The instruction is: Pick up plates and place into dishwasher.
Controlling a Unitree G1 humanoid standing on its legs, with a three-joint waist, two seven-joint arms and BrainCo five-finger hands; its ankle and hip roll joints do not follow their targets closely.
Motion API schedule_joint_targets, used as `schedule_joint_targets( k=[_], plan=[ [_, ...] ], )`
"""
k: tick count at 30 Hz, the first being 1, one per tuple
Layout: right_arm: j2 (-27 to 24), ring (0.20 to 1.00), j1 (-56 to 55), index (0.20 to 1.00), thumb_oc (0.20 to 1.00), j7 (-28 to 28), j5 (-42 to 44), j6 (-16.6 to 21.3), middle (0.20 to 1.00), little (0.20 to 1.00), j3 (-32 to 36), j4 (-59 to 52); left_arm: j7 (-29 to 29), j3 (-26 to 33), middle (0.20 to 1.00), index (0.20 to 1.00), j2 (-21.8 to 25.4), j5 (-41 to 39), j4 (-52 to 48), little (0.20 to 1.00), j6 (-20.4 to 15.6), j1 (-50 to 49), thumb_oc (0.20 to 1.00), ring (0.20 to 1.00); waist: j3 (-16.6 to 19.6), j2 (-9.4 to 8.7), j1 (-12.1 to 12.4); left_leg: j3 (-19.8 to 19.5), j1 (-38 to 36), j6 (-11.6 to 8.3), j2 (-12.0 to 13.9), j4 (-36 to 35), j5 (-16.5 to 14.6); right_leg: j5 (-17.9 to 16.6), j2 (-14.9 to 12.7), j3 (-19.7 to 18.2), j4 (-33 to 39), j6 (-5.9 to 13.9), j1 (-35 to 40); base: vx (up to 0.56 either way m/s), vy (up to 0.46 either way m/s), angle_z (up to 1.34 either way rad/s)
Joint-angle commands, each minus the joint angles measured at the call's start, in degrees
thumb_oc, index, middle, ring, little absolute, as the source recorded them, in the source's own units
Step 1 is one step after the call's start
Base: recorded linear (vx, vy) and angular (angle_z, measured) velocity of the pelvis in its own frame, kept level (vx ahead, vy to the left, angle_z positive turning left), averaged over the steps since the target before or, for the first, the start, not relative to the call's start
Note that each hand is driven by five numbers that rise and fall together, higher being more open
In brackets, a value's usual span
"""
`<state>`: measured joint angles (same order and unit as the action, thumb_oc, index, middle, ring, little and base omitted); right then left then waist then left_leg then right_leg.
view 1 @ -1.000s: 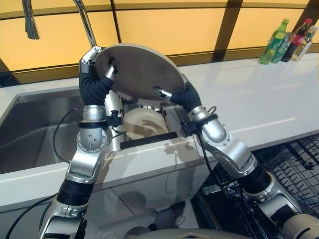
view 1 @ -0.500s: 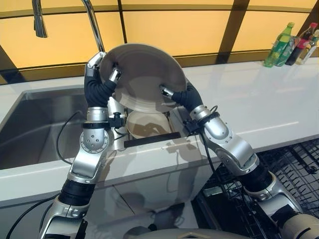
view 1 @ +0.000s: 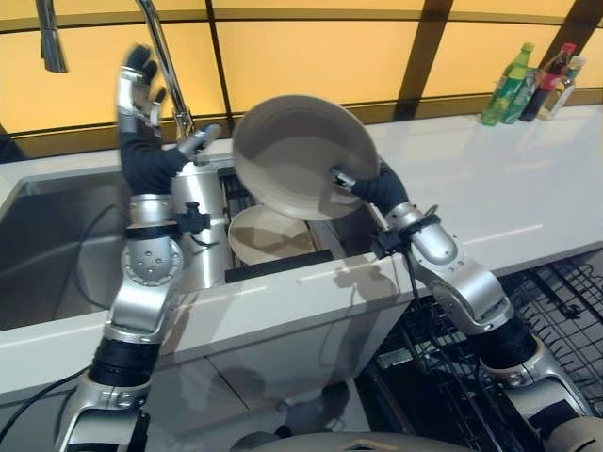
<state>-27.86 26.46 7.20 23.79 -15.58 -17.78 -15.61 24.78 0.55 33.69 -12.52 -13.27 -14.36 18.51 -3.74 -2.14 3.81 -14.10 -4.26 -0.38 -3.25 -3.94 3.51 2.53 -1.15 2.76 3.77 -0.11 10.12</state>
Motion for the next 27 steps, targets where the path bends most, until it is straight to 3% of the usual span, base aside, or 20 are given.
schedule_joint_targets(
  k=[1,9,16,27],
  plan=[
    [-3.21,0.2,-0.52,0.2,0.2,1.55,-1.16,2.73,0.2,0.2,5.54,-3.55,1.54,3.12,1.0,1.0,3.72,1.23,7.11,1.0,-1.09,3.76,1.0,1.0,4.67,1.57,-1.43,1.57,0.9,-0.93,1.75,-0.59,1.15,-1.41,-2.03,-1.83,-6.66,2.97,-5.33,-0.01,0.056,-0.2],
    [-7.97,0.2,-5.9,0.2,0.2,1.13,-3.61,5.56,0.2,0.2,13.81,-2.73,-0.56,7.28,1.0,1.0,7.68,0.83,13.01,1.0,1.83,0.61,1.0,1.0,4.67,2.5,-4.01,4.11,-0.42,-0.53,1.89,-0.1,-0.22,-1.15,-2.44,-4.05,-7.8,3.35,-5.85,0.0,0.046,-0.18],
    [-11.43,0.2,-13.98,0.2,0.2,2.37,-6.7,8.71,0.2,0.2,22.25,-1.85,-3.85,10.28,1.0,1.0,8.24,1.74,14.18,1.0,2.96,-4.27,1.0,1.0,4.06,2.86,-6.48,5.67,-1.38,0.27,1.62,-0.4,-0.9,-1.9,-2.4,-6.74,-9.57,4.08,-7.19,0.02,0.033,-0.25],
    [-14.72,0.2,-26.33,0.2,0.2,3.42,-11.07,10.53,0.2,0.2,33.68,1.25,2.16,17.57,1.0,1.0,11.75,3.83,27.67,1.0,3.55,-9.07,1.0,1.0,0.68,4.01,-12.45,10.96,-1.17,1.23,1.53,-0.89,-2.8,-3.99,-4.06,-12.2,-12.43,6.96,-12.72,0.01,0.02,-0.36]
  ],
)
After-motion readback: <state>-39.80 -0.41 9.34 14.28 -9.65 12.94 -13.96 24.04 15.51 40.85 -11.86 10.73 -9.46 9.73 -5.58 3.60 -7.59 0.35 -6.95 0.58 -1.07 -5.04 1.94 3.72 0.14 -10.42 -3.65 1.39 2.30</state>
